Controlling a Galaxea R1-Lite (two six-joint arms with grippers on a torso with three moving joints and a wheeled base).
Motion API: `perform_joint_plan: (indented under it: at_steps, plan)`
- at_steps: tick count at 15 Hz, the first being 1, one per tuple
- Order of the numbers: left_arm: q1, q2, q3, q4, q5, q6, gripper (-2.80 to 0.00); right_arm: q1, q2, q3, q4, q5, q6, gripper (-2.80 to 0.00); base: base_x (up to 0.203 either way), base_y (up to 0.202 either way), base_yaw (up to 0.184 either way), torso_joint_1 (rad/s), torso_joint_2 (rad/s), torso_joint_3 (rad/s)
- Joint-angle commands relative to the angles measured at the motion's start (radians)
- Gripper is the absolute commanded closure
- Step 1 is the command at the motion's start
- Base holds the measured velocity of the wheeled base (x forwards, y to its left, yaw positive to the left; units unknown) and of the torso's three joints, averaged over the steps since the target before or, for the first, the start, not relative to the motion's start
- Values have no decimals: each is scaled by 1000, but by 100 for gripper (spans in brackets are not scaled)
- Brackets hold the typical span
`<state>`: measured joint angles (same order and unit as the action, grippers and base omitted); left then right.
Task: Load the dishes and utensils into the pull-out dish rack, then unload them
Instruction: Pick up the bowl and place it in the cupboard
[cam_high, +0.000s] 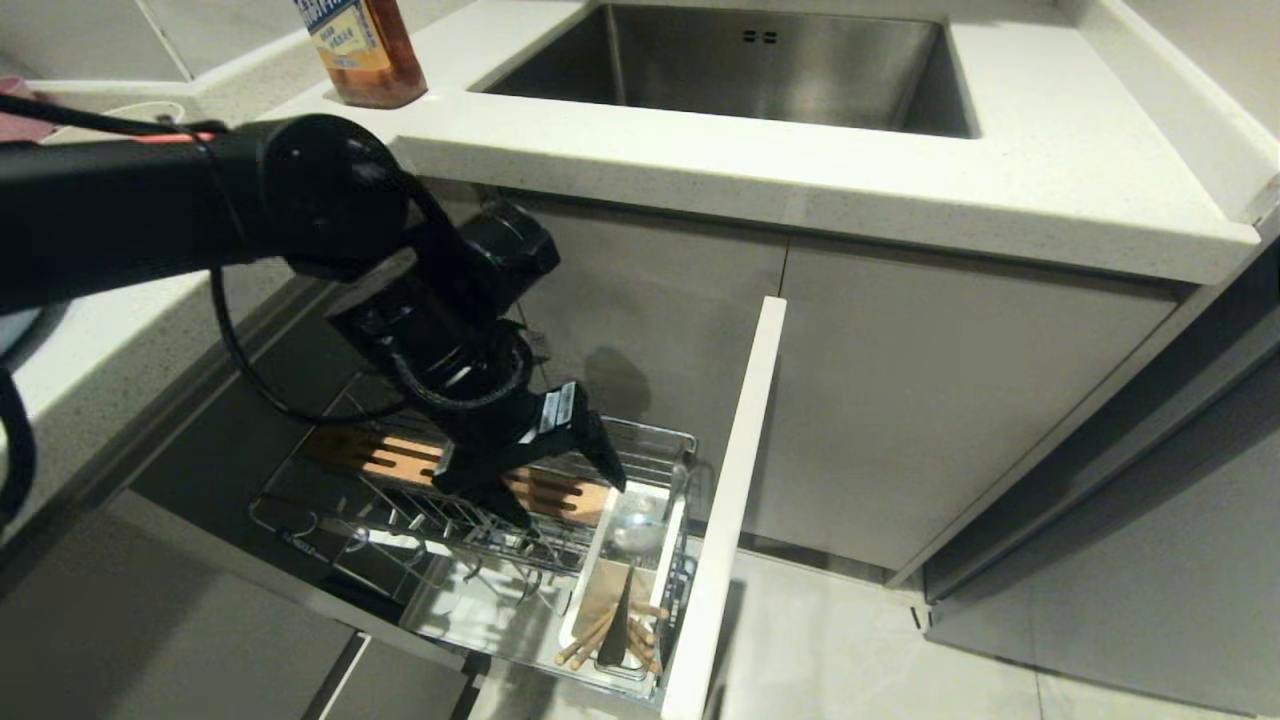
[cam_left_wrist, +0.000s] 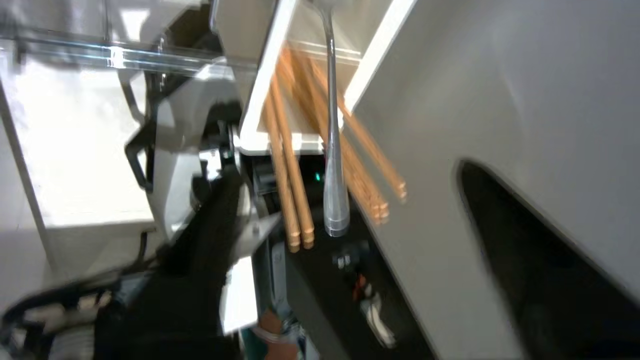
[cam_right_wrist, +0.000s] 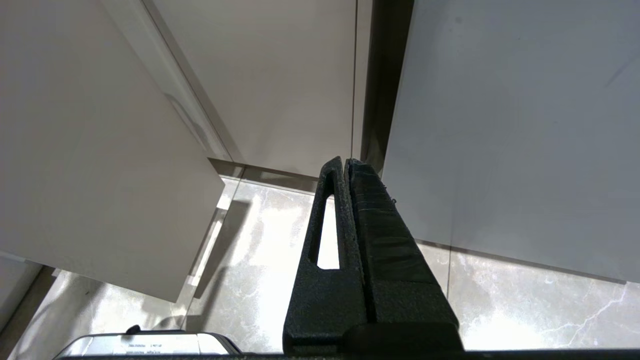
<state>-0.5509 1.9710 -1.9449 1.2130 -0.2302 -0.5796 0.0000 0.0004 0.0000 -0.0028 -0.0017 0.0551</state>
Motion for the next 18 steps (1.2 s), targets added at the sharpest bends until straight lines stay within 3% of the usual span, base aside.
perform_joint_plan:
  at_steps: [1, 6, 8, 9, 12, 13, 14, 18]
  plan:
    - [0, -96, 1, 28, -1, -3, 0, 0, 0, 0, 0, 0, 0, 0, 0, 0, 0, 0, 0, 0]
    - [-27, -321, 1, 69, 99, -30, 0, 0, 1, 0, 0, 0, 0, 0, 0, 0, 0, 0, 0, 0]
    - [-35, -424, 0, 76, 174, -33, 0, 0, 1, 0, 0, 0, 0, 0, 0, 0, 0, 0, 0, 0]
    - [-40, -467, 0, 65, 235, -32, 0, 0, 0, 0, 0, 0, 0, 0, 0, 0, 0, 0, 0, 0]
    - [-38, -593, 0, -7, 523, 1, 0, 0, 0, 0, 0, 0, 0, 0, 0, 0, 0, 0, 0, 0]
    - [-10, -625, -1, -46, 603, 41, 0, 0, 0, 0, 0, 0, 0, 0, 0, 0, 0, 0, 0, 0]
    - [35, -639, -1, -94, 644, 79, 0, 0, 0, 0, 0, 0, 0, 0, 0, 0, 0, 0, 0, 0]
    - [277, -625, -2, -328, 726, 242, 0, 0, 1, 0, 0, 0, 0, 0, 0, 0, 0, 0, 0, 0]
